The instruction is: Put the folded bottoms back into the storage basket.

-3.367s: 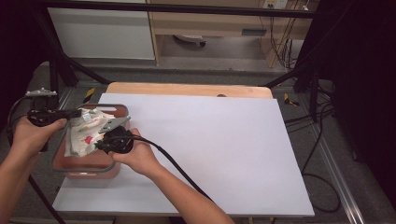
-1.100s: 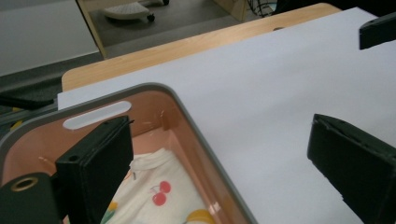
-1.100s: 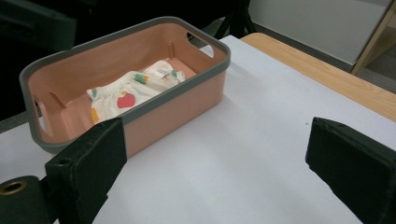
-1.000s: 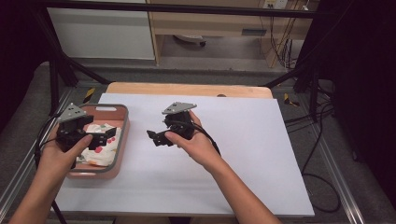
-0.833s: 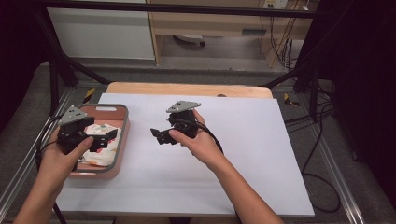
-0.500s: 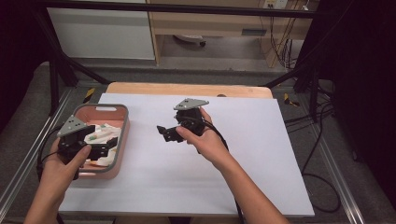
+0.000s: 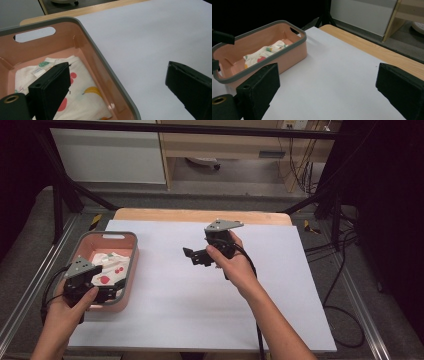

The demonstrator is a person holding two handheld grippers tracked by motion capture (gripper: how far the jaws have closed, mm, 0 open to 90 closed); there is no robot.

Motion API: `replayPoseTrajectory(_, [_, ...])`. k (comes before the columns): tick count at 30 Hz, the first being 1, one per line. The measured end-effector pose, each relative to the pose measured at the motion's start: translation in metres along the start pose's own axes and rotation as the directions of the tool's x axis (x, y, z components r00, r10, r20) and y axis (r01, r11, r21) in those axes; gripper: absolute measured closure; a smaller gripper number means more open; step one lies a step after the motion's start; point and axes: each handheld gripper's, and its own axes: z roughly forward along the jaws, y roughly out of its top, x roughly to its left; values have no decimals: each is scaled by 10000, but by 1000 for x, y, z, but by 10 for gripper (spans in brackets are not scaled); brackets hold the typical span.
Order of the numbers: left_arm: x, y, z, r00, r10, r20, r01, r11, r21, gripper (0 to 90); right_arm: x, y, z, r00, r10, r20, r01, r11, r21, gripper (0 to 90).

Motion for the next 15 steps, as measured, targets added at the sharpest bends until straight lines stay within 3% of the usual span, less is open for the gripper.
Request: replayPoseTrajectory(15, [14,-10,-10,9986,-451,-282,452,9990,4,65,-38,-13,-38,9967,296,760,-288,9995,-122,62])
